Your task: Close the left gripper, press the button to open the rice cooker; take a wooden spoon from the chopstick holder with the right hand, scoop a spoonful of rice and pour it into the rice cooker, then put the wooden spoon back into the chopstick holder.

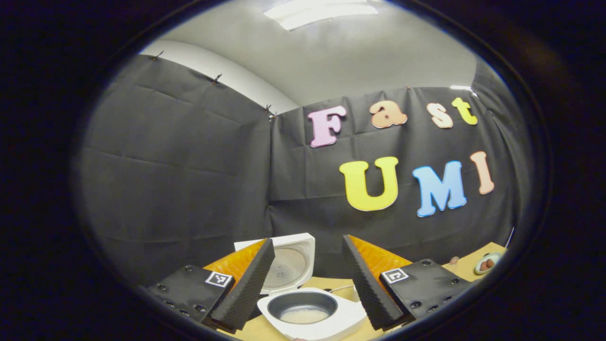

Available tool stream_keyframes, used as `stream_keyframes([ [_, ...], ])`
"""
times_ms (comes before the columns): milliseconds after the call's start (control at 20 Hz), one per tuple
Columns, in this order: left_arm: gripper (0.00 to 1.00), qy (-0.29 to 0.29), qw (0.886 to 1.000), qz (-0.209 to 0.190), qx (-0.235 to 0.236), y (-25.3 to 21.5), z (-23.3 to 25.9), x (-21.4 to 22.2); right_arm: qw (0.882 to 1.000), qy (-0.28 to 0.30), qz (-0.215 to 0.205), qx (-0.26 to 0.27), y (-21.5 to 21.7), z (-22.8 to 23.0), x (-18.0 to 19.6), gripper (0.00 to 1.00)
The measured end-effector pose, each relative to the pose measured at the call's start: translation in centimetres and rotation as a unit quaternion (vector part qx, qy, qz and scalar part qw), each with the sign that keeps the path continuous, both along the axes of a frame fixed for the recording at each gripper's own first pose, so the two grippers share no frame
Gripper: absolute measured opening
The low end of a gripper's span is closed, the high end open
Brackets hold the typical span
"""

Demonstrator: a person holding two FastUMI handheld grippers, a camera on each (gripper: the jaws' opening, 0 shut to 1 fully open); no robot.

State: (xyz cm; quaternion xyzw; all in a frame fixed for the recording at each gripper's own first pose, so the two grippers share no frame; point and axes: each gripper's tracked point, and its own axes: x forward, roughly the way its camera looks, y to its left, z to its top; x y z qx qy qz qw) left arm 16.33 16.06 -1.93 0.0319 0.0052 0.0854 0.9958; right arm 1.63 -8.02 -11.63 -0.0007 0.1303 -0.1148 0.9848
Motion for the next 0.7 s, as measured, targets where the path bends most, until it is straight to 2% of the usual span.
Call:
stream_keyframes([
  [200, 0.99, -0.004, 1.0, 0.023, 0.007, 4.0, 0.6, 6.0, 1.0, -0.006, -0.012, -0.018, 1.3, 1.1, -0.9, 0.99],
  [450, 1.0, -0.005, 0.999, 0.034, 0.009, 7.3, 0.1, 13.6, 0.998, -0.013, -0.046, -0.034, 2.0, 1.7, -2.4, 0.99],
  [500, 0.98, -0.003, 0.999, 0.038, 0.006, 7.9, -0.3, 15.1, 0.998, -0.012, -0.054, -0.038, 2.0, 1.8, -2.8, 0.95],
  [550, 0.99, 0.001, 0.999, 0.04, 0.002, 8.5, -0.8, 16.4, 0.997, -0.013, -0.06, -0.041, 2.1, 1.9, -3.2, 0.99],
  [700, 0.98, 0.02, 0.999, 0.049, -0.009, 10.2, -3.0, 20.4, 0.995, -0.011, -0.08, -0.054, 1.8, 2.0, -4.6, 0.99],
])
